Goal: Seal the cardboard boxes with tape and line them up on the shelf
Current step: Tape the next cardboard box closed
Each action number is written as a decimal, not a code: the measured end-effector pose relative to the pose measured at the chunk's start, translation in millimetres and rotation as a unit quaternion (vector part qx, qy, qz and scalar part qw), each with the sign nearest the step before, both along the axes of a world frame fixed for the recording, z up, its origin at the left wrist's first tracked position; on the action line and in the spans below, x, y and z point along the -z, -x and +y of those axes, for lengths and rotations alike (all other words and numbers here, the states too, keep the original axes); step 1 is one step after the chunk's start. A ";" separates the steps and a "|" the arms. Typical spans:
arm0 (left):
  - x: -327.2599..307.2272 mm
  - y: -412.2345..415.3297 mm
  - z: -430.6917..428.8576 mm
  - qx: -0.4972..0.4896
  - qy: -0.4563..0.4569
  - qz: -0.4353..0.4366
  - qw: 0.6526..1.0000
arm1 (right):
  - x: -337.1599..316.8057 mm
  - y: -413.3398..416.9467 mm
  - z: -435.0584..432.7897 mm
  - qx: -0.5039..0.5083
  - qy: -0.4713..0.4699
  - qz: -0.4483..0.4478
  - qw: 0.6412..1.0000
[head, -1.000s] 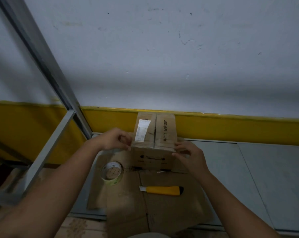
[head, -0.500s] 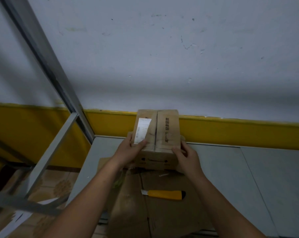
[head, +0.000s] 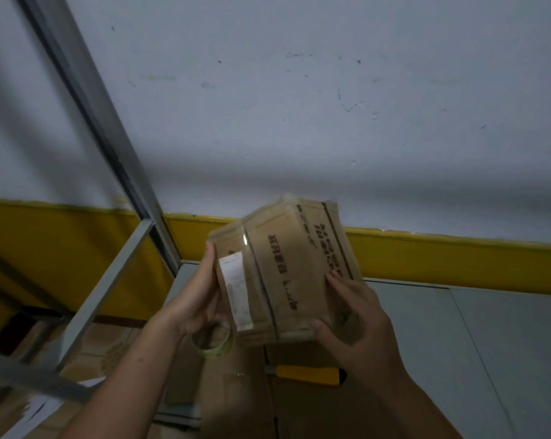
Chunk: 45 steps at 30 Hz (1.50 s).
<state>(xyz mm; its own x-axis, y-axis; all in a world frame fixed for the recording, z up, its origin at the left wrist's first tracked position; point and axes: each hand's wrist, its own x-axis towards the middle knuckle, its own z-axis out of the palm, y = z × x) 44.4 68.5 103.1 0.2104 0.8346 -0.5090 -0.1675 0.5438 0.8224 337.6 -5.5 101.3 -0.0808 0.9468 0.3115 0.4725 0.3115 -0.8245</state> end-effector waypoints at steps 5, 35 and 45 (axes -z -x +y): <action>-1.8 19.0 8.7 -0.075 -0.019 -0.007 0.997 | 11.4 -10.2 0.1 -0.056 -0.008 -0.016 0.998; 13.4 -4.7 -37.4 -0.038 -0.152 0.053 0.986 | 27.0 -23.8 17.9 0.086 0.174 0.259 0.946; 39.1 -9.6 -36.7 -0.062 -0.202 0.088 0.973 | 16.5 -10.8 23.5 0.047 0.163 0.318 0.933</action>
<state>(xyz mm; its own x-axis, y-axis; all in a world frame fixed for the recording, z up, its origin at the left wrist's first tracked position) 53.9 31.7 64.1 0.0336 0.9877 -0.1529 -0.0481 0.1544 0.9868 348.4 18.1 84.8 0.1101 0.9932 -0.0372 -0.1325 -0.0225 -0.9909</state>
